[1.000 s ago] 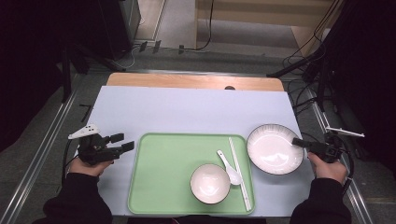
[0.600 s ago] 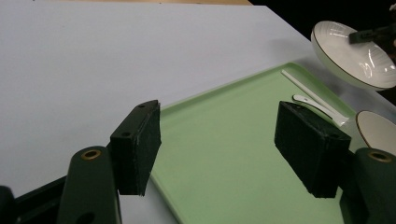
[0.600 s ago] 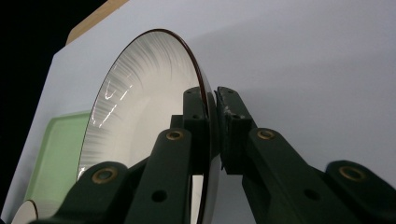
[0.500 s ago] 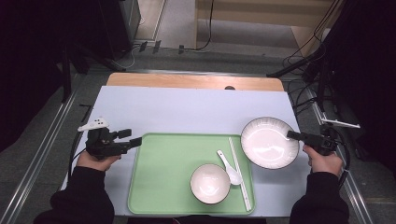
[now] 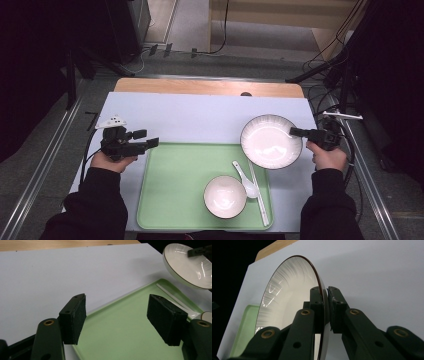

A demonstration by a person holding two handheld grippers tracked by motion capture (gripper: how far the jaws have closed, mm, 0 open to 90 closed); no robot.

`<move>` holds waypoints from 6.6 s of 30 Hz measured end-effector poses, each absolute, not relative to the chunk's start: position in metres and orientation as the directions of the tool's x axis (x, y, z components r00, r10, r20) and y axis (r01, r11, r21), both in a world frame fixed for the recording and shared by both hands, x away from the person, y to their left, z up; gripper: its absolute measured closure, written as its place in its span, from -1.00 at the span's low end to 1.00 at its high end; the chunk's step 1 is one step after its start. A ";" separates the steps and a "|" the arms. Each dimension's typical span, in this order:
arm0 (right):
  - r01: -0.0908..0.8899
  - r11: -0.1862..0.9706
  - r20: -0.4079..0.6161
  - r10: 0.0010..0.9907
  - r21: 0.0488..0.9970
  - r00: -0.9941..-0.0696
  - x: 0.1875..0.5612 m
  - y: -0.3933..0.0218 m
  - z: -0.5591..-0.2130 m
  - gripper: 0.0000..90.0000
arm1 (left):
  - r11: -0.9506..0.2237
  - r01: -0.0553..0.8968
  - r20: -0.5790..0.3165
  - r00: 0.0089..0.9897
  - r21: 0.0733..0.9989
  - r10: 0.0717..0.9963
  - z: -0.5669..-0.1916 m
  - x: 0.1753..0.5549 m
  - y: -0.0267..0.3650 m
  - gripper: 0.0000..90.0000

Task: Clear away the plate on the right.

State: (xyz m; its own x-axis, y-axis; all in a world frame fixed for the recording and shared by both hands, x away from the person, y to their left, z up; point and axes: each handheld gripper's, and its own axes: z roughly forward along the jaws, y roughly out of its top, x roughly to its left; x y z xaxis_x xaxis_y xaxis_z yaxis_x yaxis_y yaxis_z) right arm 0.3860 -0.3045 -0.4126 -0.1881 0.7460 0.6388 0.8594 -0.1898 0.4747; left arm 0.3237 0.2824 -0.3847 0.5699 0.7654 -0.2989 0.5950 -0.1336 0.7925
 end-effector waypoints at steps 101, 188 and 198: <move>0.806 -0.071 0.611 0.692 0.588 -0.384 0.400 -0.150 -0.412 -0.14 | 0.109 0.811 -0.629 0.353 0.575 0.693 -0.398 0.408 0.230 0.88; 0.708 0.076 0.340 0.838 0.702 -0.427 0.324 -0.253 -0.444 -0.37 | -0.060 0.822 -0.481 0.388 0.566 0.786 -0.456 0.342 0.281 0.82; 0.705 0.077 0.335 0.840 0.705 -0.427 0.323 -0.254 -0.444 -0.37 | -0.052 0.794 -0.444 0.391 0.606 0.806 -0.446 0.338 0.291 0.67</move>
